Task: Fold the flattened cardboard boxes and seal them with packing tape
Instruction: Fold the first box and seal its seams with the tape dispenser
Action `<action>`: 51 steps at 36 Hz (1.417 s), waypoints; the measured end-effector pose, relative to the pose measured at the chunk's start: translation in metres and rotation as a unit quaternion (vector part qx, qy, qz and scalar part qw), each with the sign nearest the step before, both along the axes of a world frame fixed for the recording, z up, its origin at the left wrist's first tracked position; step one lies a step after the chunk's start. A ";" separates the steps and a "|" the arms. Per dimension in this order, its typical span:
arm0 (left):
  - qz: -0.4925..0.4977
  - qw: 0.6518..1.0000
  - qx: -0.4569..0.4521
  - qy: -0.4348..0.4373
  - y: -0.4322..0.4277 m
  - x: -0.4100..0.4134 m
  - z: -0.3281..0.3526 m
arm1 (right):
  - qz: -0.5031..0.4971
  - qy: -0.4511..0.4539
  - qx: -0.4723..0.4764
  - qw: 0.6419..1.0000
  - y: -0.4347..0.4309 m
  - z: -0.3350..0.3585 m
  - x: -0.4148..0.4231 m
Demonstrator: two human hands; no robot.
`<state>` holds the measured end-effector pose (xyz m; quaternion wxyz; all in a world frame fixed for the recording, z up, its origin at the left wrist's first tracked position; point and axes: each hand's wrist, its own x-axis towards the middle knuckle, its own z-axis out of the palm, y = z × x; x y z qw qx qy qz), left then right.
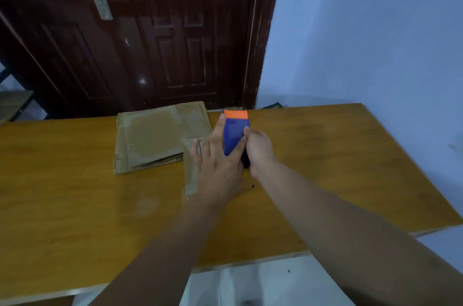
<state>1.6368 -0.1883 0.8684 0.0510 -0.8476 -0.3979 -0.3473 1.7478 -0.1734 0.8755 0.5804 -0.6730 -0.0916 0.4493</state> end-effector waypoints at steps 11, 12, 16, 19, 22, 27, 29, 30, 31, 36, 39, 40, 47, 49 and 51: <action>0.079 0.959 -0.271 0.033 0.006 -0.028 -0.055 | 0.168 -0.403 -0.190 0.880 -0.028 -0.070 0.039; 0.080 0.954 -0.283 0.054 0.008 -0.032 -0.061 | 0.187 -0.427 -0.209 0.860 -0.031 -0.076 0.039; 0.072 0.942 -0.303 0.125 0.006 -0.048 -0.083 | 0.250 -0.499 -0.258 0.789 -0.042 -0.098 0.035; 0.065 0.936 -0.297 0.177 -0.001 -0.055 -0.095 | 0.271 -0.509 -0.277 0.769 -0.046 -0.112 0.031; 0.057 0.935 -0.285 0.205 -0.007 -0.059 -0.104 | 0.271 -0.495 -0.284 0.776 -0.049 -0.125 0.026; 0.061 0.934 -0.274 0.222 -0.008 -0.061 -0.108 | 0.271 -0.475 -0.284 0.788 -0.051 -0.146 0.019; 0.064 0.931 -0.278 0.226 -0.006 -0.060 -0.108 | 0.258 -0.447 -0.275 0.811 -0.051 -0.151 0.016; 0.065 0.930 -0.279 0.231 -0.006 -0.060 -0.108 | 0.252 -0.436 -0.267 0.822 -0.051 -0.152 0.015; 0.066 0.928 -0.279 0.237 -0.005 -0.059 -0.108 | 0.246 -0.427 -0.259 0.831 -0.051 -0.153 0.015; 0.069 0.931 -0.278 0.228 -0.004 -0.054 -0.102 | 0.219 -0.401 -0.216 0.863 -0.054 -0.152 0.020; 0.072 0.933 -0.281 0.212 -0.003 -0.052 -0.098 | 0.227 -0.413 -0.191 0.861 -0.060 -0.152 0.020; 0.070 0.933 -0.282 0.210 -0.003 -0.052 -0.098 | 0.232 -0.421 -0.186 0.857 -0.062 -0.152 0.020; 0.067 0.937 -0.277 0.204 -0.003 -0.051 -0.097 | 0.305 -0.475 -0.168 0.808 -0.071 -0.160 0.018; 0.068 0.937 -0.274 0.206 -0.003 -0.051 -0.097 | 0.334 -0.488 -0.168 0.789 -0.071 -0.163 0.020; 0.068 0.937 -0.274 0.207 -0.003 -0.051 -0.097 | 0.362 -0.503 -0.173 0.766 -0.072 -0.165 0.022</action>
